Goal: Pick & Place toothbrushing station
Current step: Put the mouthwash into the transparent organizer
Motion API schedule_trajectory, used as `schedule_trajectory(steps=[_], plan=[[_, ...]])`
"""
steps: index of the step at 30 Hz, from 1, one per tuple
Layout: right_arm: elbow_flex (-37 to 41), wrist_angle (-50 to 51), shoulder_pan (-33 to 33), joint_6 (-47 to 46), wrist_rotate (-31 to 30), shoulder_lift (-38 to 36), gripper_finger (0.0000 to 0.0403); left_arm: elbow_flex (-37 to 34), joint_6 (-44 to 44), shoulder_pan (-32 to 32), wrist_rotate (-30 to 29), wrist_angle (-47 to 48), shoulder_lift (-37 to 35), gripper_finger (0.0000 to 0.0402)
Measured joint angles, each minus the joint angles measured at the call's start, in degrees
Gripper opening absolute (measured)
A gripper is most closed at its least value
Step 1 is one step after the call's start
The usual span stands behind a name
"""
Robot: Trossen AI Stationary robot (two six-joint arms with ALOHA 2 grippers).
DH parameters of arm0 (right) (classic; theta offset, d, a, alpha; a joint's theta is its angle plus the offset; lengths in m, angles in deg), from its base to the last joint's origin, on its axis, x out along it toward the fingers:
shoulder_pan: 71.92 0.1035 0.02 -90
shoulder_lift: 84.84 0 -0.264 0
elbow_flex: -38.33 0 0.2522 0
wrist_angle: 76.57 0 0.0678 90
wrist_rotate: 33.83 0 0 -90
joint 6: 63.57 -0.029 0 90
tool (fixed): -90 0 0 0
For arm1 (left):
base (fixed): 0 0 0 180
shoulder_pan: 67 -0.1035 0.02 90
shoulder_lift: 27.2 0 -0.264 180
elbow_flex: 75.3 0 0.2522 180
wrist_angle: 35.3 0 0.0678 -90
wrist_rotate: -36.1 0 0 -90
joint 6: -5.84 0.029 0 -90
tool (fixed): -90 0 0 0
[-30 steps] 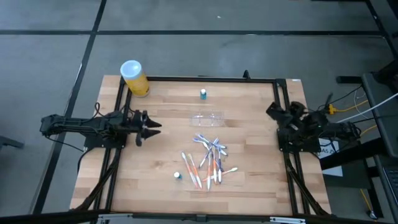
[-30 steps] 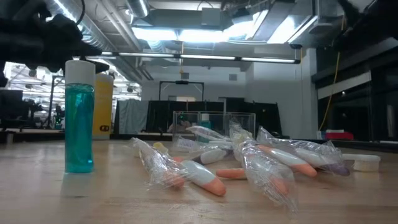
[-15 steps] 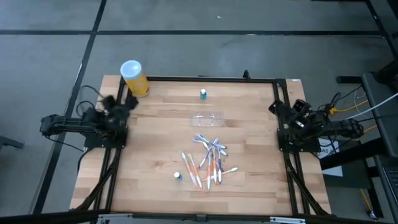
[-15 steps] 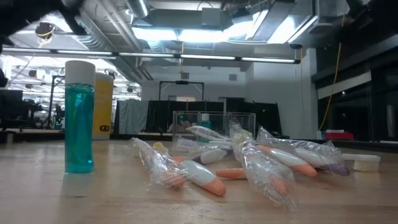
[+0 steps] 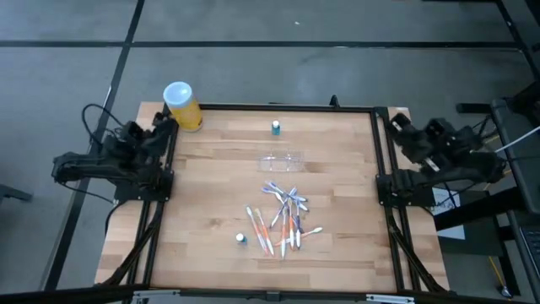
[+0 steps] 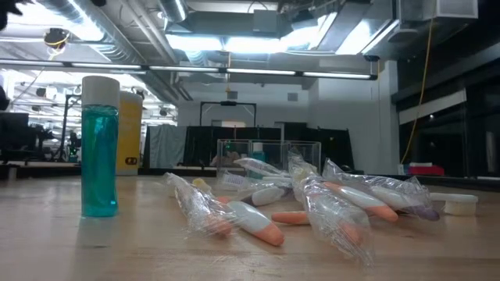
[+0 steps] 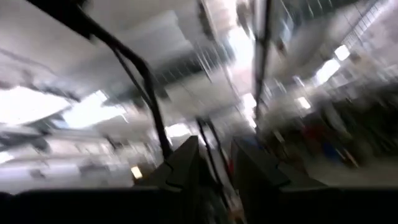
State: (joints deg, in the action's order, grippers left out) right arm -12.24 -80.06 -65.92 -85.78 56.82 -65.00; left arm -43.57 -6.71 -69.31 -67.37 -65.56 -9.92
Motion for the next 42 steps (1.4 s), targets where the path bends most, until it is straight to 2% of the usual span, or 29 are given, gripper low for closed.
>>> schedule_trajectory(steps=[4,8,11,14,17,20,22,24,25,28,30,33,36,42], plan=[[-14.9,27.7,0.0,0.2,-6.3,6.1,0.0098,10.3,1.2,0.0,-7.3,18.3,3.6,0.0178],[-26.8,47.0,0.0,-0.9,-13.5,12.9,0.0098,20.5,2.5,0.0,-11.6,33.6,7.2,0.0178],[-32.4,52.3,0.0,-1.2,-15.5,17.7,0.0098,27.3,4.9,0.0,-12.1,41.2,10.0,0.0178],[-36.6,53.8,0.0,-2.2,-17.6,22.3,0.0098,32.6,7.0,-0.1,-13.4,44.4,12.5,0.0178],[-41.0,57.8,-0.3,-2.9,-18.7,27.5,0.0098,37.7,13.6,-0.1,-13.6,46.4,14.5,0.0178],[-45.9,64.0,-1.4,-2.9,-19.3,32.2,0.0098,43.2,19.1,-0.1,-13.9,54.0,16.7,0.0178],[-49.1,67.2,-2.2,-4.2,-19.5,34.8,0.0098,46.7,19.0,-0.1,-17.5,60.4,18.5,0.0178],[-52.3,71.1,-2.7,-6.2,-19.5,37.1,0.0098,50.1,16.1,-0.1,-22.5,68.2,20.8,0.0178],[-53.8,73.6,-2.9,-7.4,-19.5,38.3,0.0098,51.8,14.3,-0.1,-23.1,72.7,22.1,0.0178],[-57.8,82.4,-3.2,-11.1,-17.8,42.2,0.0098,55.6,11.0,-0.1,-22.3,84.2,26.5,0.0178],[-59.5,87.5,-3.2,-13.5,-15.5,44.7,0.0098,56.9,10.1,-0.1,-18.9,88.7,29.9,0.0178],[-60.2,91.4,-3.2,-15.7,-11.3,48.0,0.0098,56.9,10.3,-0.1,-11.7,90.2,34.5,0.0178],[-60.3,90.5,-3.2,-17.0,-9.1,49.9,0.0098,56.9,12.2,-0.7,-6.2,90.2,39.5,0.0178],[-60.3,90.1,-1.3,-22.2,-10.4,51.1,0.0098,57.0,23.0,-1.6,-4.8,90.6,50.4,0.0178]])
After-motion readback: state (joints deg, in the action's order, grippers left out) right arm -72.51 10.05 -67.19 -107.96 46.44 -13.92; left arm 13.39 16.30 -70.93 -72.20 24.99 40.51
